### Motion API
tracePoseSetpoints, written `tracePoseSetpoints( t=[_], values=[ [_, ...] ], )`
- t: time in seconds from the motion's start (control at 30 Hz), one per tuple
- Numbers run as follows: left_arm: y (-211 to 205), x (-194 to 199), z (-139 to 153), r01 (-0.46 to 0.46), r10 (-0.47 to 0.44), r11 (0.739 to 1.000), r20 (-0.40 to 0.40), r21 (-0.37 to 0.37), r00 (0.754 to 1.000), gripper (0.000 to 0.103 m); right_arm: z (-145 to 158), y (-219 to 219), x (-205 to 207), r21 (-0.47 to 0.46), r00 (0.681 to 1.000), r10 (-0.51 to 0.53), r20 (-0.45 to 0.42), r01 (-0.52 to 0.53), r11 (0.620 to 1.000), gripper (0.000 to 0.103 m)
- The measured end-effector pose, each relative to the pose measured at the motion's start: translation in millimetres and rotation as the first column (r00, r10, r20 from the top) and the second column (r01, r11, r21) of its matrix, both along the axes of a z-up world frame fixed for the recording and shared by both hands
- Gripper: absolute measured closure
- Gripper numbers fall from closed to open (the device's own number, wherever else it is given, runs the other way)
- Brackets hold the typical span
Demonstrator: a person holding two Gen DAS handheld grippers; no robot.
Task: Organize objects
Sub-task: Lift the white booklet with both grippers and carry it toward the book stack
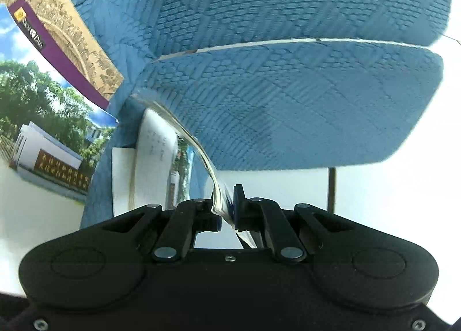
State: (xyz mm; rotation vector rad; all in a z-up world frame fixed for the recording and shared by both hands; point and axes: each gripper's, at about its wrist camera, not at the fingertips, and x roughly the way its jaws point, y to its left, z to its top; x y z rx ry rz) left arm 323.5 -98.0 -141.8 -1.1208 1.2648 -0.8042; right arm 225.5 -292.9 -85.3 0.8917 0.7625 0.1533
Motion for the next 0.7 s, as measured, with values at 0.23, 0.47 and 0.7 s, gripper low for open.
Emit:
tracePoseSetpoints(
  t=[0.23,0.47,0.7],
  values=[
    [26.1,-19.3,45.1,-0.002,0.003,1.0,0.056,-0.017,0.998,0.097,37.6,6.7,-14.2,-0.007,0.997,0.06,0.042,-0.06,0.998,0.089],
    [56.5,-24.5,85.6,-0.023,0.026,0.999,0.103,-0.03,0.994,0.097,72.6,21.4,-23.5,-0.002,0.988,0.132,0.082,-0.133,0.991,0.089],
    [90.9,-22.6,100.3,-0.051,0.053,0.998,0.126,-0.024,0.991,0.096,90.2,47.7,-28.6,-0.013,0.973,0.202,0.11,-0.202,0.979,0.088]
  ],
)
